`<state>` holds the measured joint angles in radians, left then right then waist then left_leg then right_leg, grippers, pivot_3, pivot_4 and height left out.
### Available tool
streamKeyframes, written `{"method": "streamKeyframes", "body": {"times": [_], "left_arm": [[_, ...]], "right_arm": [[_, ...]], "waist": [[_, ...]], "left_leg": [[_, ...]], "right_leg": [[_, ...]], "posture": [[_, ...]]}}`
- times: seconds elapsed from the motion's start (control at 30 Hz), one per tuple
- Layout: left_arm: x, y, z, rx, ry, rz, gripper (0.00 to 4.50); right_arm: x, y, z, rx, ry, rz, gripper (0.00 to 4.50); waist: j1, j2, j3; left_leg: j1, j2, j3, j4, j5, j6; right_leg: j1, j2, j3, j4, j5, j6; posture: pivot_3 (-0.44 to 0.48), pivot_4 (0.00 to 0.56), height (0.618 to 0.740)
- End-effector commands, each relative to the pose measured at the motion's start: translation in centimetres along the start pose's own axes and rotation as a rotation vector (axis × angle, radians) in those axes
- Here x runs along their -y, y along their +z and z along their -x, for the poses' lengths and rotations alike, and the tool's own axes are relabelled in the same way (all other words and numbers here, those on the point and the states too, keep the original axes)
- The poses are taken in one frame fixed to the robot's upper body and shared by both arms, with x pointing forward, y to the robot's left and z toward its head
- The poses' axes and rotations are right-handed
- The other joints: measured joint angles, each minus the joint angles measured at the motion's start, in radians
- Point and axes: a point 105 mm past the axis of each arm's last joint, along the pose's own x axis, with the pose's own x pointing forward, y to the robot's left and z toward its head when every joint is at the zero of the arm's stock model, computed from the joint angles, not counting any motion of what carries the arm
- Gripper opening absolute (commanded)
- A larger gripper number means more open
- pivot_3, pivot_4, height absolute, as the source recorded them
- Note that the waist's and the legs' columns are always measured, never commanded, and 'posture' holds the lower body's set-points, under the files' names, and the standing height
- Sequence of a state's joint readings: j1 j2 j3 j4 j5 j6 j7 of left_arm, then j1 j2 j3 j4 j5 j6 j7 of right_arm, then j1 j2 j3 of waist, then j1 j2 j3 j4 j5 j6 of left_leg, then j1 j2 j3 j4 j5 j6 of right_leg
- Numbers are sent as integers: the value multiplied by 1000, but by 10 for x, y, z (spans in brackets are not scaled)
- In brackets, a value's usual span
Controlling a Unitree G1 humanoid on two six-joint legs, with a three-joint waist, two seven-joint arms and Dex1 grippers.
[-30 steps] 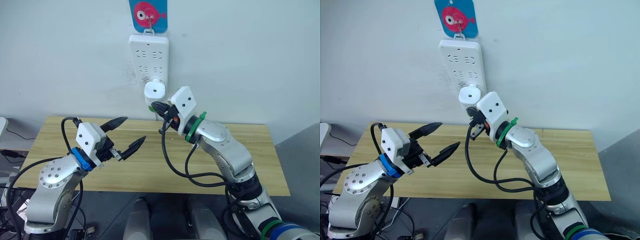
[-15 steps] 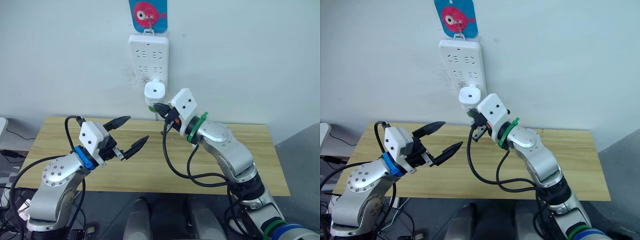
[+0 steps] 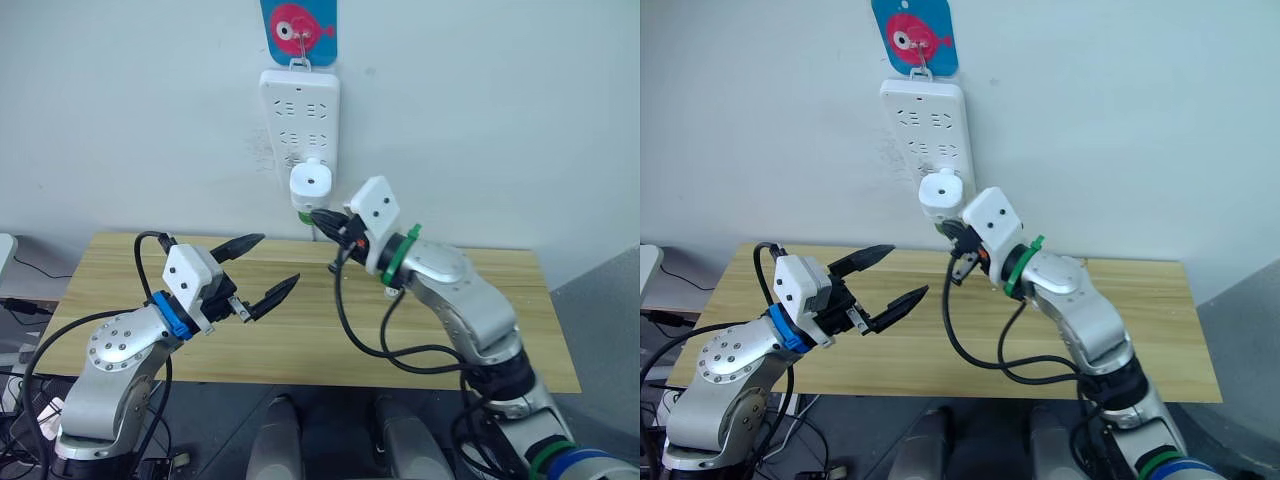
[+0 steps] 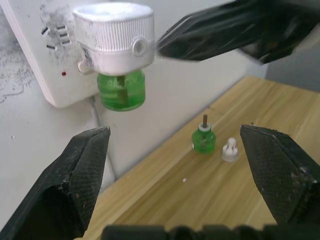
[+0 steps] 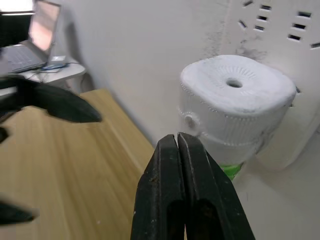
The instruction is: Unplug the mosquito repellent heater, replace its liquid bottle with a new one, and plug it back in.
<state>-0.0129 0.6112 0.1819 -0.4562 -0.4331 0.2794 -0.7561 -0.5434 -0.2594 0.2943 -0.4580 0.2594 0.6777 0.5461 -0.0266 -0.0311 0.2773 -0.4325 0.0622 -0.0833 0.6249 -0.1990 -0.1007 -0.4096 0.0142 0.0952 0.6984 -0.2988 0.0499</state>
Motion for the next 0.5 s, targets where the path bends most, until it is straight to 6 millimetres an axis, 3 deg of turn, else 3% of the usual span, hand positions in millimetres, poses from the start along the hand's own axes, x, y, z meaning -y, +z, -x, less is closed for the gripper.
{"method": "streamKeyframes", "body": {"times": [0.03,0.07,0.37,0.4,0.5], "left_arm": [[-8,-4,8,-54,-36,-34,4500],[-9,-5,9,-61,-46,-40,4500],[-23,-44,51,-410,-159,-43,4500],[-28,-49,55,-461,-132,-62,4500],[-31,-54,60,-486,-113,-84,4500]], "right_arm": [[-3,12,23,22,57,38,703],[-2,11,26,10,62,42,1035],[31,-44,130,-402,134,238,4239],[35,-46,139,-431,141,241,4480],[40,-47,148,-436,135,234,4480]], "waist": [[0,0,0],[0,0,0],[0,-2,-4],[0,-1,-4],[-6,-1,-8]], "left_leg": [[0,0,0,0,0,0],[0,0,0,0,0,0],[0,-1,1,0,0,0],[1,0,1,0,0,0],[1,0,2,1,0,0]], "right_leg": [[0,0,0,0,0,0],[0,0,0,0,0,0],[1,-1,1,-1,0,0],[1,0,1,-1,0,0],[1,0,1,-1,0,0]], "posture": [[68,184,735],[67,181,735],[71,160,735],[71,157,735],[79,145,735]]}}
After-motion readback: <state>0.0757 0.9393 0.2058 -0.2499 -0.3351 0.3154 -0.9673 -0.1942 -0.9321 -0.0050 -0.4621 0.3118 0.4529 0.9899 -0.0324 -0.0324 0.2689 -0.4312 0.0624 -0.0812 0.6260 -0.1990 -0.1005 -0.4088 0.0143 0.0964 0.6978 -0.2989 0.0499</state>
